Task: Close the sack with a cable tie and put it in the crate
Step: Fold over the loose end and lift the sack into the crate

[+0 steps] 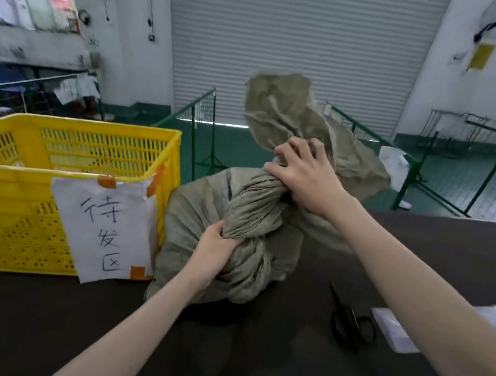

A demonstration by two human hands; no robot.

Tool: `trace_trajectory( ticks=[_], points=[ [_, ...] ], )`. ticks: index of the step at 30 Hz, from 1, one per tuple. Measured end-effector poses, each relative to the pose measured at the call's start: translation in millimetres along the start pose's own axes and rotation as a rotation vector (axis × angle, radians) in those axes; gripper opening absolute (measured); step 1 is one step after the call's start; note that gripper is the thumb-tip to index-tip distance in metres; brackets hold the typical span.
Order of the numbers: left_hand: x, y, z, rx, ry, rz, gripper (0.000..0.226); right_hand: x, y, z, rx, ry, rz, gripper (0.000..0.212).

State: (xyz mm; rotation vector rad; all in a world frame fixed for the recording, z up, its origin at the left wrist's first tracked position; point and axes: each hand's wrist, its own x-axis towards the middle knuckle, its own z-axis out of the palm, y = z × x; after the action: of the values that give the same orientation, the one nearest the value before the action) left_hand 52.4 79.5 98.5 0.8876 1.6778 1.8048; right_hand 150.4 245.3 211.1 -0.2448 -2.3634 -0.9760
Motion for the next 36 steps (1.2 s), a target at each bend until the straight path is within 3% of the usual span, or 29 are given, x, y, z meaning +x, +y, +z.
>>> trace_trajectory(
  ticks=[4, 7, 11, 14, 17, 19, 22, 26, 30, 34, 36],
  points=[
    [-2.8, 0.9, -8.6, 0.147, -0.027, 0.099, 0.028, 25.0, 2.0, 18.5, -0.068, 0.172, -0.069, 0.041],
    [-6.7, -3.6, -13.6, 0.221, -0.073, 0.167, 0.042, 39.6, -8.6, 27.3, -0.078, 0.214, 0.075, 0.042],
    [-10.3, -8.5, -20.2, 0.399, -0.079, 0.120, 0.063, 50.3, -29.1, 26.0, 0.011, -0.046, 0.363, 0.054],
    [-11.4, -10.3, -27.3, 0.566, -0.043, 0.051, 0.073, 43.2, -44.7, 40.6, 0.332, -0.345, 0.420, 0.043],
    [-13.1, -7.5, -33.5, 0.705, 0.038, 0.046, 0.069, 28.3, -52.8, 56.2, 0.602, -0.503, 0.426, 0.033],
    [-14.4, -0.2, -38.0, 0.796, 0.166, 0.132, 0.064, 20.9, -52.4, 60.2, 0.711, -0.555, 0.437, 0.035],
    [-7.7, 10.0, -48.3, 1.019, 0.235, 0.445, 0.069, 13.0, -45.5, 58.2, 0.797, -0.595, 0.433, 0.047],
    [22.5, 32.2, -63.6, 1.381, -0.016, 0.887, 0.079, 0.2, -39.6, 54.9, 0.866, -0.618, 0.409, 0.060],
    [53.3, 67.6, -69.1, 1.668, -0.408, 1.112, 0.101, -15.0, -39.1, 58.7, 0.877, -0.643, 0.385, 0.058],
    [79.5, 94.6, -58.7, 2.079, -0.924, 1.112, 0.106, -25.9, -40.4, 53.9, 0.832, -0.663, 0.366, 0.059],
    [89.0, 98.1, -53.6, 2.233, -0.979, 1.073, 0.099, -31.9, -40.7, 48.4, 0.805, -0.692, 0.340, 0.060]
  ],
)
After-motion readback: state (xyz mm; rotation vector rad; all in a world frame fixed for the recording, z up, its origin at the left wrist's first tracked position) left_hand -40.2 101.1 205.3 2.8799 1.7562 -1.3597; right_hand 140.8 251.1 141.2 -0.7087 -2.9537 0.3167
